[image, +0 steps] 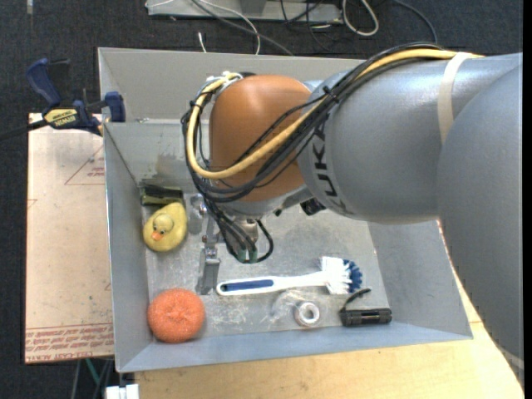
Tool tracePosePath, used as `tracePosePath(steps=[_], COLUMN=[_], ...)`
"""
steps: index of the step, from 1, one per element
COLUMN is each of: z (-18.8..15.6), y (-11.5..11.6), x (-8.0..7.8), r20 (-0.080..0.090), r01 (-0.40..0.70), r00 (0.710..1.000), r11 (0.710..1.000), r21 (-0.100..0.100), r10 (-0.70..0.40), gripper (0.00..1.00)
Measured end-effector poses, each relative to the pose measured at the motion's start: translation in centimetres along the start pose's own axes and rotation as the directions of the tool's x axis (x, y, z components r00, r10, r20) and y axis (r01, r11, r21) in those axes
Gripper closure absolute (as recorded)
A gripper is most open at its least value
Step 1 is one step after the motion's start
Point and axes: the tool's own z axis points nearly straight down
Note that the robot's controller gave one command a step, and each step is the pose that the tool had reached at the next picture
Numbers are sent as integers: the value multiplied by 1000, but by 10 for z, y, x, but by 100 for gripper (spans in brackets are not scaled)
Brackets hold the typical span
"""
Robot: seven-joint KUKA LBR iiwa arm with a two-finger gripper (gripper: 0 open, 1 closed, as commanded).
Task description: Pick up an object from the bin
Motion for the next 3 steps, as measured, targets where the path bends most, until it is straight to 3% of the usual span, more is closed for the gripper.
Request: tracePosePath(steps=[1, 2, 3], z=[0, 46, 40], y=[0, -23, -15], x=[0, -13, -32], r20=[0, -1, 4], r01=[0, -196, -204], r00=[1000, 981, 979], r11=[1000, 981, 979], r21=[0, 0, -4], r10=[0, 196, 205], gripper=[0, 0, 0])
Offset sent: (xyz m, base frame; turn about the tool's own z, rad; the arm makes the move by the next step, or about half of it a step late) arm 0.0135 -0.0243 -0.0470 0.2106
